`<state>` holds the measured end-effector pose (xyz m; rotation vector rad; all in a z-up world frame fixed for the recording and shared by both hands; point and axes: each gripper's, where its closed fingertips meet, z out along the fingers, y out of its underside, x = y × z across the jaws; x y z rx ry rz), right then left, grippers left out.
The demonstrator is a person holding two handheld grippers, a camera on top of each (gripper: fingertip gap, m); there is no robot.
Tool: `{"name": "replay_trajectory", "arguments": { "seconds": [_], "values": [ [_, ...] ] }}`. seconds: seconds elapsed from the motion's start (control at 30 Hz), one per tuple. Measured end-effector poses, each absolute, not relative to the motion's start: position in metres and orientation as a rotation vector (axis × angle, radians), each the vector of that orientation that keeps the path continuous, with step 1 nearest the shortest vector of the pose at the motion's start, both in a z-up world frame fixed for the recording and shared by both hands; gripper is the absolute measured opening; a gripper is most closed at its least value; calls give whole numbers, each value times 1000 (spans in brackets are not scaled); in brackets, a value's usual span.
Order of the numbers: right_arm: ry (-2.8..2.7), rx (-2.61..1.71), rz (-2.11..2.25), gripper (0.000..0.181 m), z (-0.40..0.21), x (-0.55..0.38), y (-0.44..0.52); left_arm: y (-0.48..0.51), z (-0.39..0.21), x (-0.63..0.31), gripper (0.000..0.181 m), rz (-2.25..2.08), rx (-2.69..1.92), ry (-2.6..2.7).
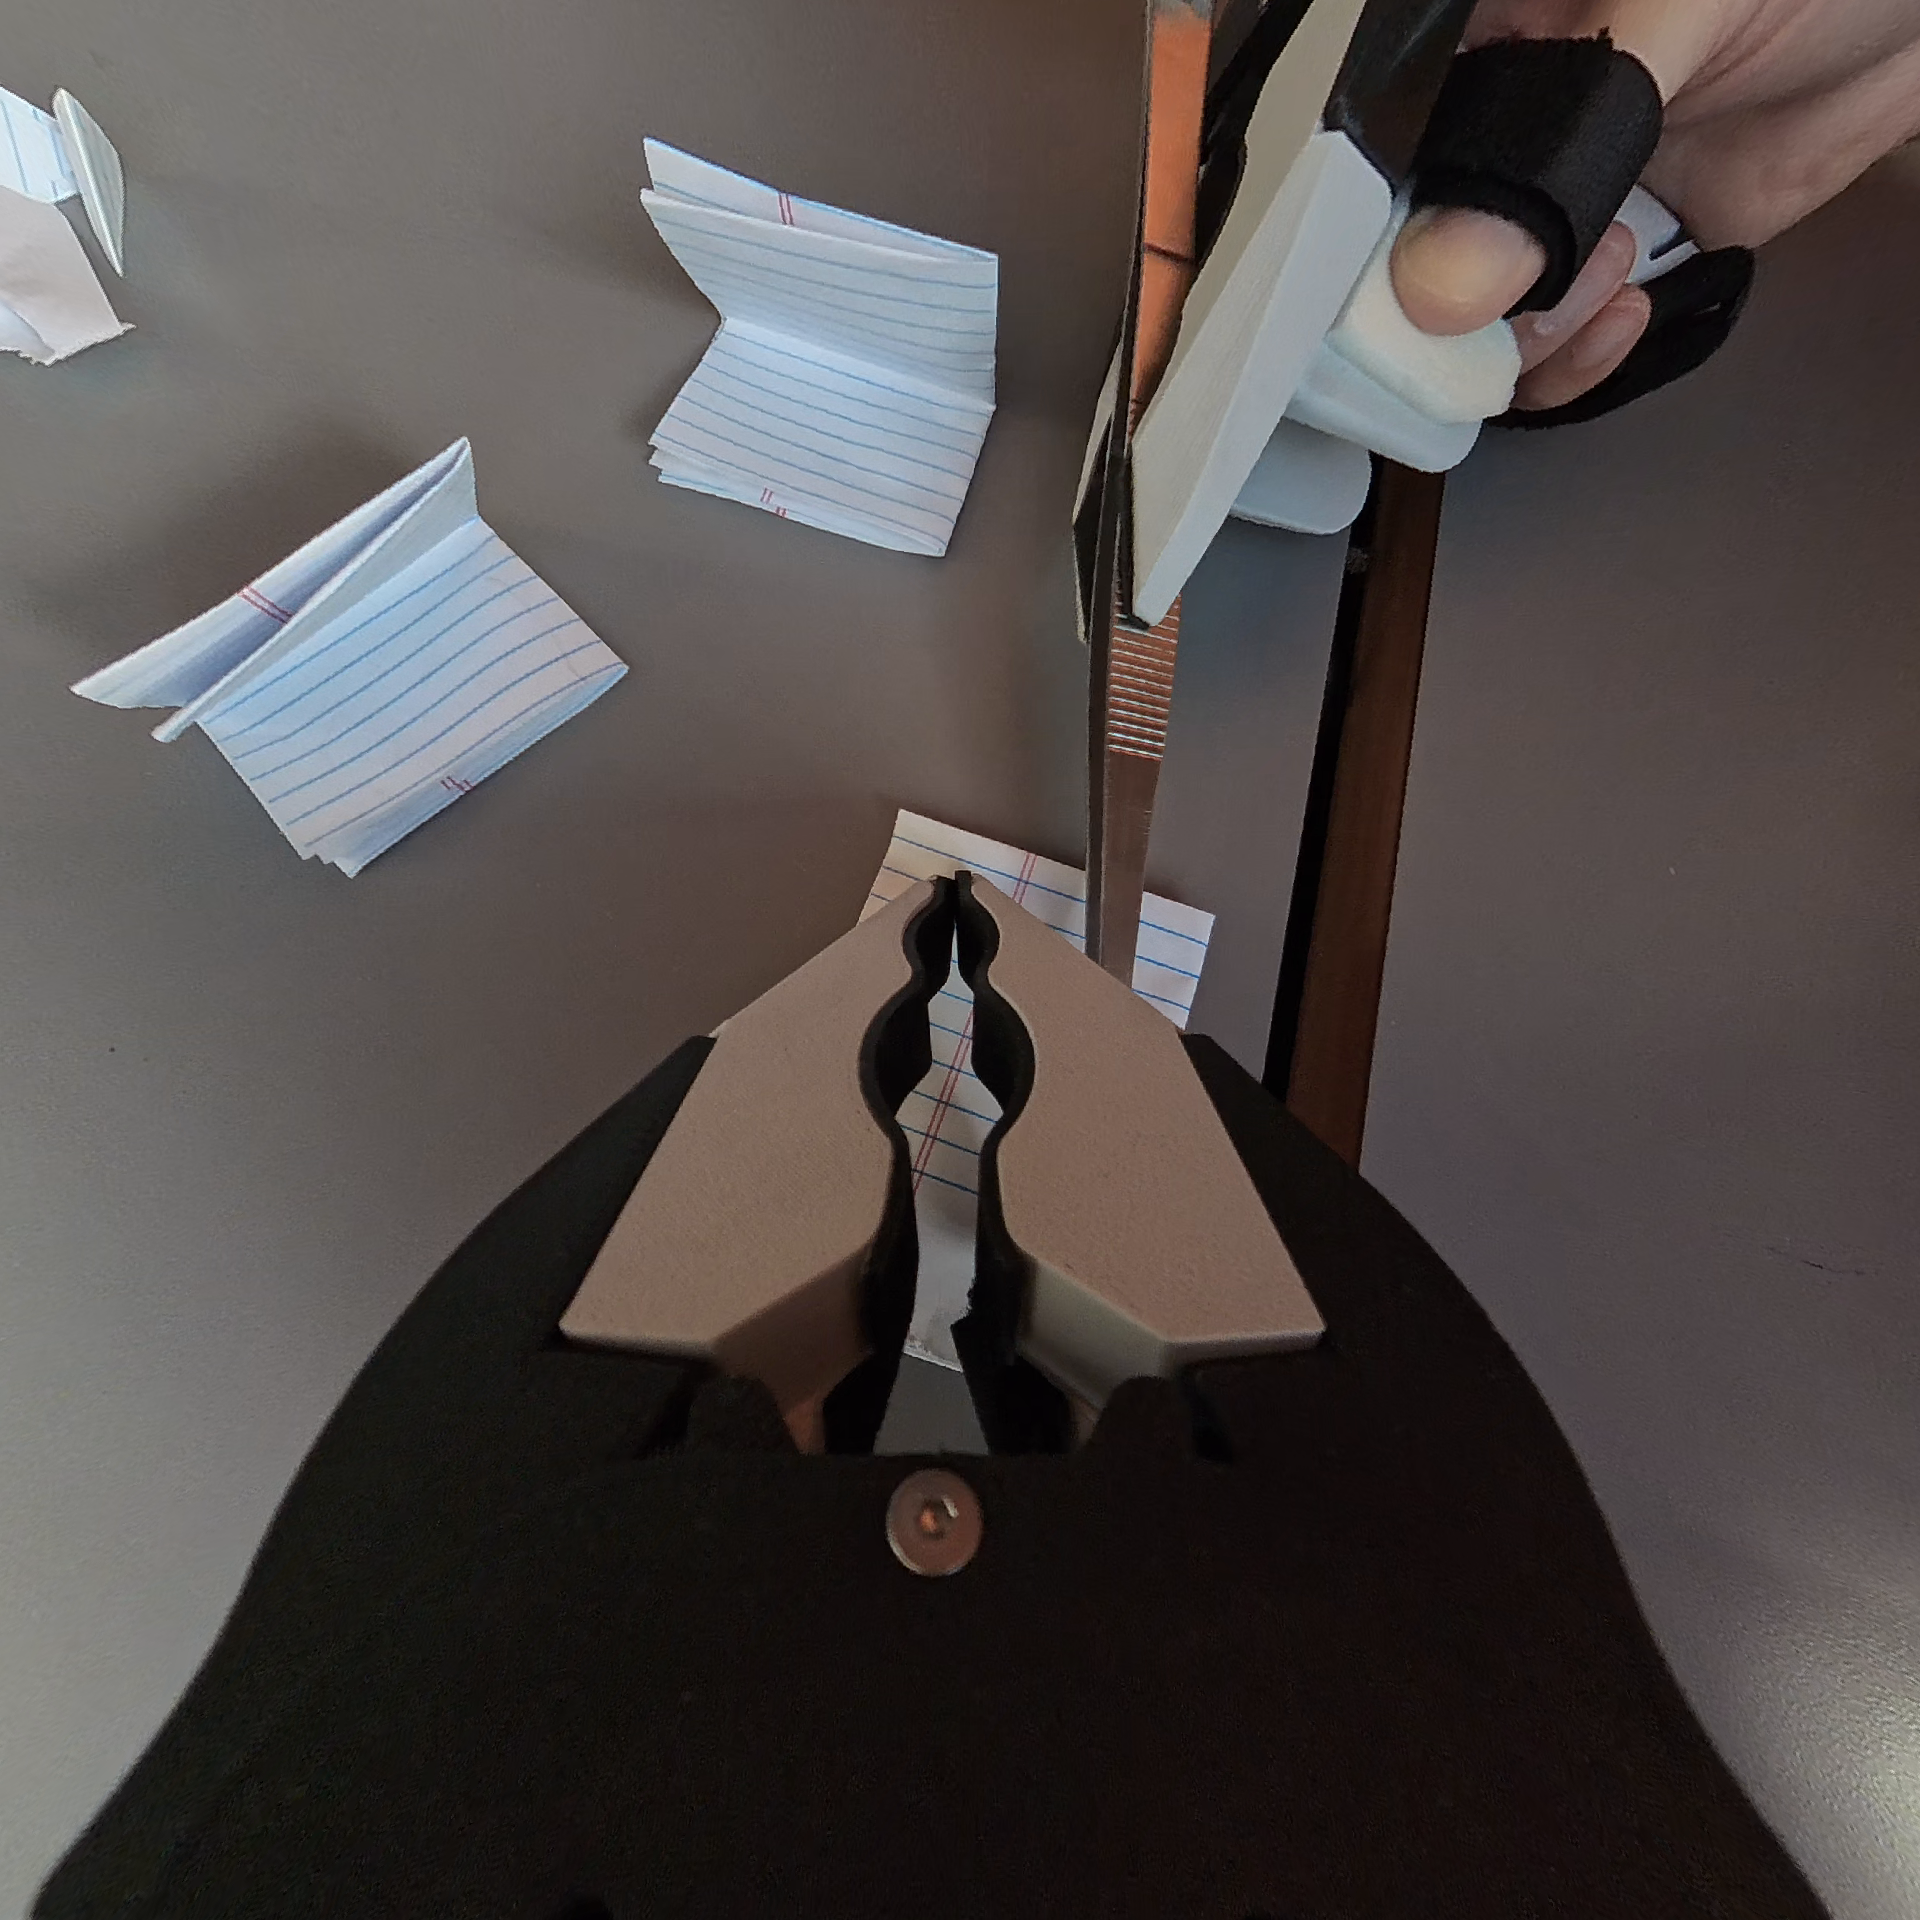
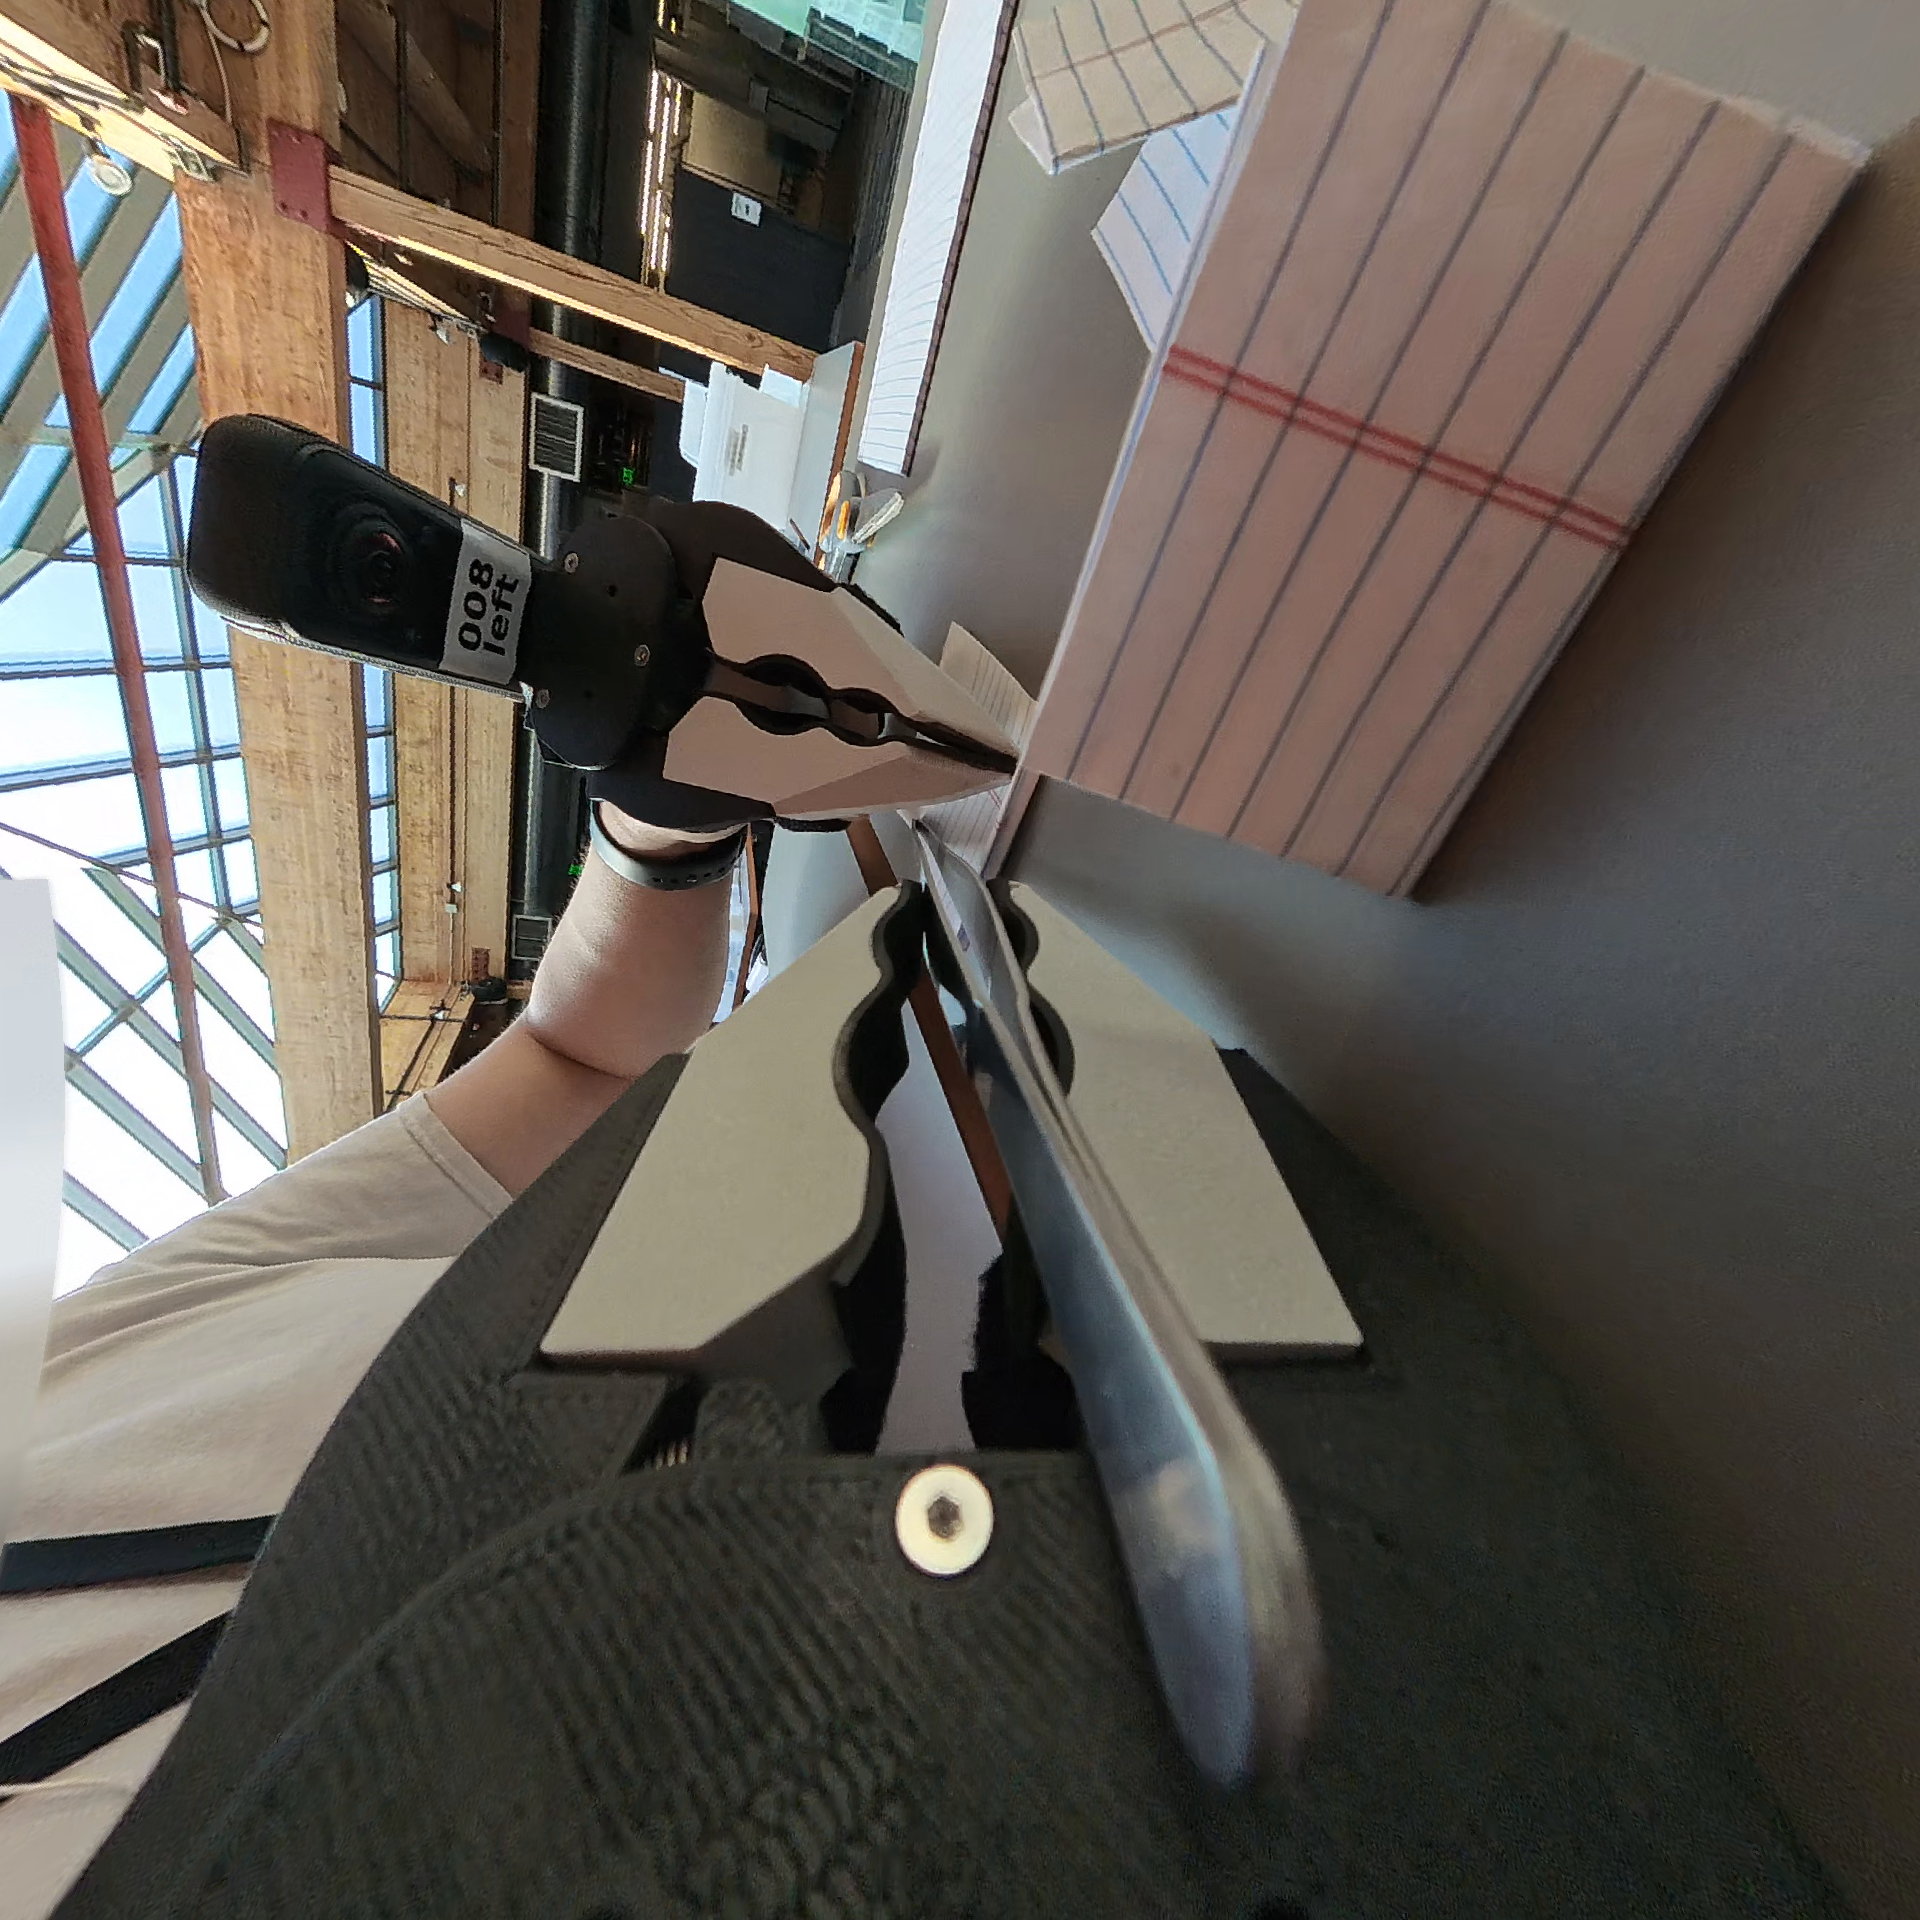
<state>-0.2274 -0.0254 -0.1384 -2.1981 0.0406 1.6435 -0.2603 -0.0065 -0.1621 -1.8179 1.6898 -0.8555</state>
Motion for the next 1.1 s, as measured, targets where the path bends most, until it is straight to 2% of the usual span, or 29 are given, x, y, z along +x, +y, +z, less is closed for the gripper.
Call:
{"name": "replay_trajectory", "arguments": {
  "seconds": [0.2,0.43,0.7,1.1],
  "values": [
    [-113,-2128,1568,12,-130,-230,-29,-6,-162,-260,0,-855,-1818,1697],
    [231,-2092,1809,11,-127,-238,-24,-7,-162,-260,0,-842,-1824,1720],
    [171,-2170,1724,10,-138,-247,-31,-6,-162,-260,0,-865,-1841,1707],
    [260,-2060,1698,10,-133,-239,-21,-6,-162,-260,0,-900,-1854,1683]
  ]
}}
